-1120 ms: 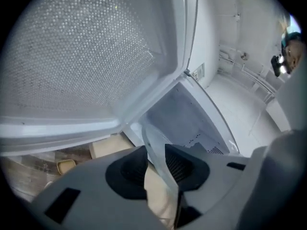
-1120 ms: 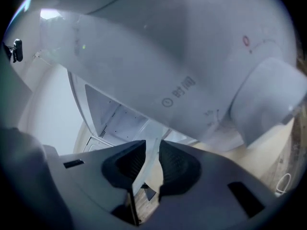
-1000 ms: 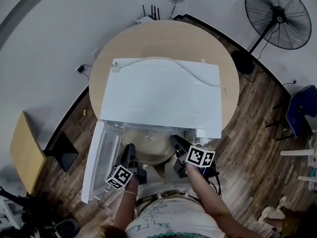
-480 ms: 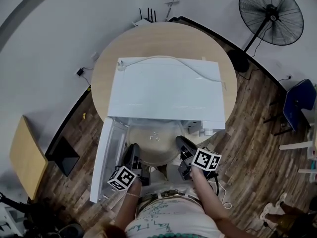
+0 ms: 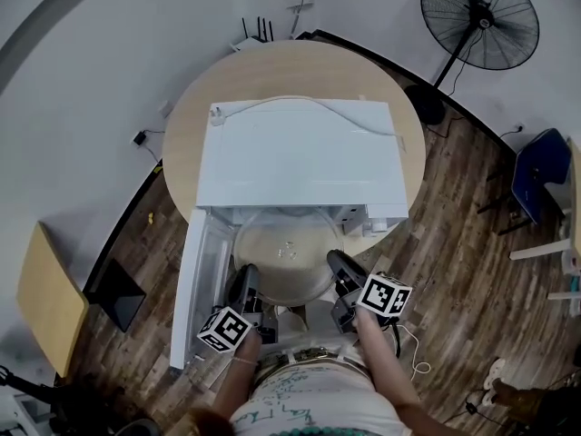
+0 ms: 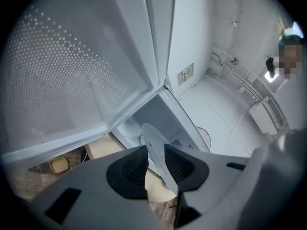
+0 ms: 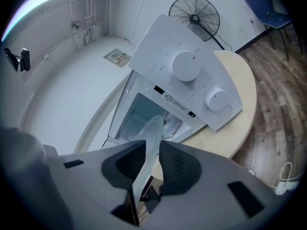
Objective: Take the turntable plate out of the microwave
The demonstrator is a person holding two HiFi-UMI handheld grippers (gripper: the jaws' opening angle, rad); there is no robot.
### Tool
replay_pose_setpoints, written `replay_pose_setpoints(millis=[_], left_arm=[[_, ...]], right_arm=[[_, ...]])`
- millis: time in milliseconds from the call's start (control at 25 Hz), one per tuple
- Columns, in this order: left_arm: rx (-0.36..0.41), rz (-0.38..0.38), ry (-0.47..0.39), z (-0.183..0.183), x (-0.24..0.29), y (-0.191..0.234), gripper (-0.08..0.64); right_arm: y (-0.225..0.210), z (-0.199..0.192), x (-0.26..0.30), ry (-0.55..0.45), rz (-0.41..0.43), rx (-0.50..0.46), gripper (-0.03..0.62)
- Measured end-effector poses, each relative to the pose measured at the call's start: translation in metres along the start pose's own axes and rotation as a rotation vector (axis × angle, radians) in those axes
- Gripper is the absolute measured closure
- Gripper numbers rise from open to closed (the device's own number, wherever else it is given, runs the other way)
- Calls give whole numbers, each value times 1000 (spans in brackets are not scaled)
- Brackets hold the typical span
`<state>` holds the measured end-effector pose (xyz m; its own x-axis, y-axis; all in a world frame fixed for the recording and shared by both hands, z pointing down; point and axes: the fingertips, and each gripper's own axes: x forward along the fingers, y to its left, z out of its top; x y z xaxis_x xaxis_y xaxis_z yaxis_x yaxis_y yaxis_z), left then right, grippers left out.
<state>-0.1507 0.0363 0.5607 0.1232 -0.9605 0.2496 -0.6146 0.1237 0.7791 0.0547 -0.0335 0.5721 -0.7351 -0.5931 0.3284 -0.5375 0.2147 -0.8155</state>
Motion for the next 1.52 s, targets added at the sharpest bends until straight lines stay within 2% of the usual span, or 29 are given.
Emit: replay_pose_setpoints(millis=[520, 880, 1200, 1520], left_arm=[[26, -80, 19, 9, -38, -22, 454], [54, -123, 37, 20, -56, -44, 454], [94, -169, 10, 44, -65, -71, 454], [107, -197, -25, 65, -54, -92, 454]], right_arm=[[27, -18, -41, -89, 10, 15, 517], [57, -17, -62, -129, 28, 10, 515], [81, -3, -72, -160, 57, -12, 515], [104, 28, -68, -183, 83, -49, 515]])
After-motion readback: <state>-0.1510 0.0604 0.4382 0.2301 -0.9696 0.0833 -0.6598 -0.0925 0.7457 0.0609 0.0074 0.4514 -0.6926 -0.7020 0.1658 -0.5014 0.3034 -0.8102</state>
